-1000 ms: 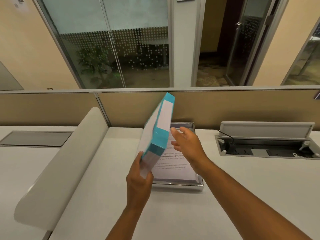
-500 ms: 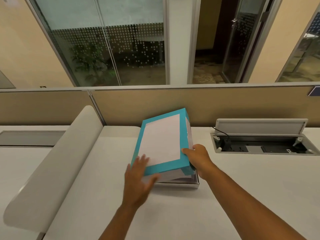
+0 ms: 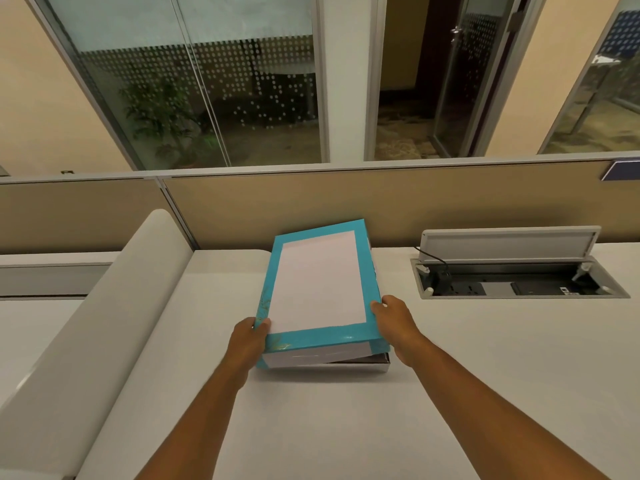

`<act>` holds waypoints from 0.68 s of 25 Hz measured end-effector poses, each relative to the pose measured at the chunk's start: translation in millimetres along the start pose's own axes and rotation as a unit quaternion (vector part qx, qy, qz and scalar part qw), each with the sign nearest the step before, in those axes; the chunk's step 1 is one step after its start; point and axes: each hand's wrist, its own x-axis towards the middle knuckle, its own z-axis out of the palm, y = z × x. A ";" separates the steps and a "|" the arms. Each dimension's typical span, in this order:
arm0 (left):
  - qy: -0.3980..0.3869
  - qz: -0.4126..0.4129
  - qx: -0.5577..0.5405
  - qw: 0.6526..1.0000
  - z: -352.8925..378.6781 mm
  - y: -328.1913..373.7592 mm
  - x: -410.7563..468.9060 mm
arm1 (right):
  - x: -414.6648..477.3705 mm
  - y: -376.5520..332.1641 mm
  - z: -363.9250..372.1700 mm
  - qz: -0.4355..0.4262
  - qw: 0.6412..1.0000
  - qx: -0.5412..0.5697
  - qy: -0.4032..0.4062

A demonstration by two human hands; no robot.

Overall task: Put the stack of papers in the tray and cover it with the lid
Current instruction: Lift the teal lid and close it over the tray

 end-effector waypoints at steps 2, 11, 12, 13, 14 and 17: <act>0.009 0.020 -0.016 1.000 1.4 1.3 0.2 | 2.7 -0.3 0.1 -0.012 1.000 -0.013 0.010; 0.050 0.043 -0.066 0.996 1.3 28.5 -0.9 | 19.8 0.6 -8.3 0.003 0.997 -0.063 0.034; 0.054 0.031 -0.075 0.995 -0.3 31.3 1.8 | 21.4 -0.9 -8.7 0.004 0.997 -0.070 0.032; 0.055 0.016 -0.075 0.996 -2.3 32.9 2.9 | 21.9 -2.0 -8.3 0.008 0.996 -0.081 0.027; 0.051 0.004 -0.062 0.997 -3.3 33.0 4.5 | 22.1 -3.6 -7.8 0.012 0.995 -0.093 0.022; 0.037 -0.011 -0.025 0.999 -1.3 27.4 4.6 | 22.5 -3.3 -6.9 0.017 0.990 -0.139 0.012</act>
